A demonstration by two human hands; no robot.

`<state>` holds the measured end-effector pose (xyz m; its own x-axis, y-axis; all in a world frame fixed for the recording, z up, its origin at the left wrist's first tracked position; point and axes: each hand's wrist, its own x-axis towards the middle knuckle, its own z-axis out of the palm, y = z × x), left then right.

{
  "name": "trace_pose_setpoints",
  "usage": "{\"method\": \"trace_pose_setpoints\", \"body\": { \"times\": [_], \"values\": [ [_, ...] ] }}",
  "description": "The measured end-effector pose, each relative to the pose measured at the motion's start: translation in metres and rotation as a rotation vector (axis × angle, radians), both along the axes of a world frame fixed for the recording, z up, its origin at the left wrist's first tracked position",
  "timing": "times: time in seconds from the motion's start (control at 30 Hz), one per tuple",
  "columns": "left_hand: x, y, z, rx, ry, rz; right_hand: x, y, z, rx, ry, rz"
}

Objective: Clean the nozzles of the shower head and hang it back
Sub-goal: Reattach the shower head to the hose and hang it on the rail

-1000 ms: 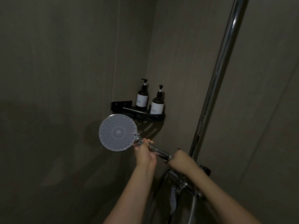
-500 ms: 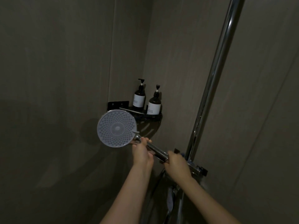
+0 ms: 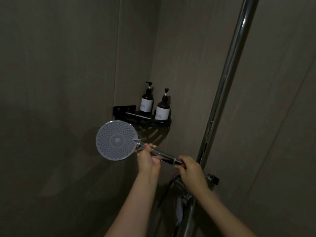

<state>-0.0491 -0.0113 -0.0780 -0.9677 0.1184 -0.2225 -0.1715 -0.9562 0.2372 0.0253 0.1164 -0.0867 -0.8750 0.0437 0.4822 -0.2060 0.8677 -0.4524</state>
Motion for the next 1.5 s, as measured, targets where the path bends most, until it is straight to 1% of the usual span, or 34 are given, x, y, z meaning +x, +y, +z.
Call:
{"method": "trace_pose_setpoints", "body": {
  "times": [0.07, 0.1, 0.17, 0.2, 0.23, 0.27, 0.3, 0.37, 0.4, 0.47, 0.5, 0.53, 0.57, 0.6, 0.67, 0.7, 0.73, 0.77, 0.8, 0.87, 0.9, 0.93, 0.97, 1.03, 1.1, 1.17, 1.23, 1.27, 1.3, 1.33, 1.37, 1.43, 1.47, 1.5],
  "values": [
    [0.0, -0.001, -0.001, -0.024, 0.039, -0.025, -0.003, 0.003, 0.001, -0.004, -0.102, 0.052],
    [0.0, -0.002, -0.001, -0.051, 0.063, -0.033, -0.004, 0.005, 0.003, -0.096, -0.211, 0.094],
    [0.001, -0.003, 0.0, -0.101, 0.092, -0.046, -0.004, 0.01, 0.009, -0.507, -0.508, 0.201],
    [0.001, -0.003, 0.0, -0.108, 0.097, -0.046, -0.005, 0.013, 0.01, -0.654, -0.597, 0.236],
    [0.002, -0.004, 0.0, -0.101, 0.097, -0.042, -0.005, 0.014, 0.013, -0.693, -0.632, 0.256],
    [0.0, -0.003, -0.001, -0.087, 0.085, -0.03, -0.004, 0.013, 0.015, -0.62, -0.612, 0.239],
    [0.0, -0.004, -0.002, -0.075, 0.069, -0.014, -0.003, 0.009, 0.017, -0.452, -0.539, 0.207],
    [-0.003, -0.004, -0.004, -0.057, 0.024, 0.014, 0.001, 0.002, 0.011, -0.036, -0.334, 0.086],
    [-0.004, -0.004, -0.004, -0.045, 0.006, 0.024, 0.005, -0.004, 0.009, 0.071, -0.237, 0.012],
    [-0.005, -0.001, -0.005, -0.035, -0.009, 0.027, 0.006, -0.01, 0.001, 0.136, -0.066, -0.068],
    [-0.005, -0.001, -0.005, -0.032, -0.007, 0.022, 0.005, -0.01, 0.0, 0.159, -0.03, -0.083],
    [-0.004, -0.001, -0.006, -0.036, 0.001, 0.014, 0.003, -0.009, 0.0, 0.169, -0.054, -0.073],
    [-0.003, -0.002, -0.007, -0.047, 0.016, -0.001, 0.0, -0.004, 0.002, 0.097, -0.132, -0.033],
    [-0.002, -0.004, -0.008, -0.058, 0.049, -0.027, -0.004, 0.001, 0.005, -0.105, -0.283, 0.04],
    [0.0, -0.007, -0.01, -0.081, 0.113, -0.085, -0.004, 0.006, 0.015, -0.718, -0.652, 0.208],
    [-0.001, -0.007, -0.01, -0.082, 0.121, -0.096, -0.006, 0.011, 0.017, -0.893, -0.744, 0.239],
    [-0.002, -0.006, -0.01, -0.07, 0.111, -0.096, -0.007, 0.014, 0.018, -0.905, -0.772, 0.249],
    [-0.004, -0.005, -0.009, -0.053, 0.089, -0.084, -0.009, 0.014, 0.018, -0.78, -0.738, 0.229],
    [-0.006, -0.003, -0.009, -0.041, 0.055, -0.063, -0.01, 0.01, 0.019, -0.508, -0.662, 0.172],
    [-0.005, -0.001, -0.009, -0.025, 0.002, -0.018, -0.009, -0.002, 0.016, 0.113, -0.465, -0.024],
    [-0.003, 0.0, -0.008, -0.021, -0.011, -0.009, -0.008, -0.009, 0.016, 0.309, -0.37, -0.151],
    [-0.002, 0.002, -0.009, -0.025, -0.017, -0.005, -0.006, -0.017, 0.016, 0.401, -0.282, -0.241],
    [0.001, 0.004, -0.009, -0.035, -0.025, 0.001, -0.004, -0.022, 0.015, 0.437, -0.229, -0.284],
    [0.005, 0.007, -0.011, -0.075, -0.059, 0.022, -0.007, -0.025, 0.01, 0.443, -0.198, -0.308],
    [0.007, 0.005, -0.013, -0.112, -0.058, 0.032, -0.011, -0.024, 0.009, 0.341, -0.263, -0.262],
    [0.008, 0.0, -0.013, -0.149, 0.022, -0.012, -0.016, -0.02, 0.005, 0.102, -0.492, -0.12],
    [0.007, -0.003, -0.012, -0.16, 0.093, -0.075, -0.014, -0.013, 0.008, -0.199, -0.819, 0.076],
    [0.008, -0.003, -0.01, -0.159, 0.108, -0.097, -0.01, -0.01, 0.012, -0.344, -0.948, 0.144],
    [0.01, -0.002, -0.009, -0.164, 0.1, -0.098, -0.008, -0.007, 0.014, -0.414, -1.005, 0.174],
    [0.011, 0.0, -0.009, -0.175, 0.063, -0.08, -0.008, -0.006, 0.015, -0.393, -0.978, 0.155],
    [0.012, 0.004, -0.009, -0.19, -0.007, -0.043, -0.009, -0.009, 0.013, -0.261, -0.894, 0.083],
    [0.016, 0.01, -0.008, -0.194, -0.192, 0.075, -0.01, -0.019, 0.006, 0.191, -0.636, -0.149],
    [0.018, 0.013, -0.007, -0.183, -0.273, 0.139, -0.01, -0.026, 0.0, 0.37, -0.486, -0.24],
    [0.018, 0.016, -0.005, -0.176, -0.325, 0.187, -0.009, -0.031, -0.007, 0.439, -0.357, -0.287]
  ]
}}
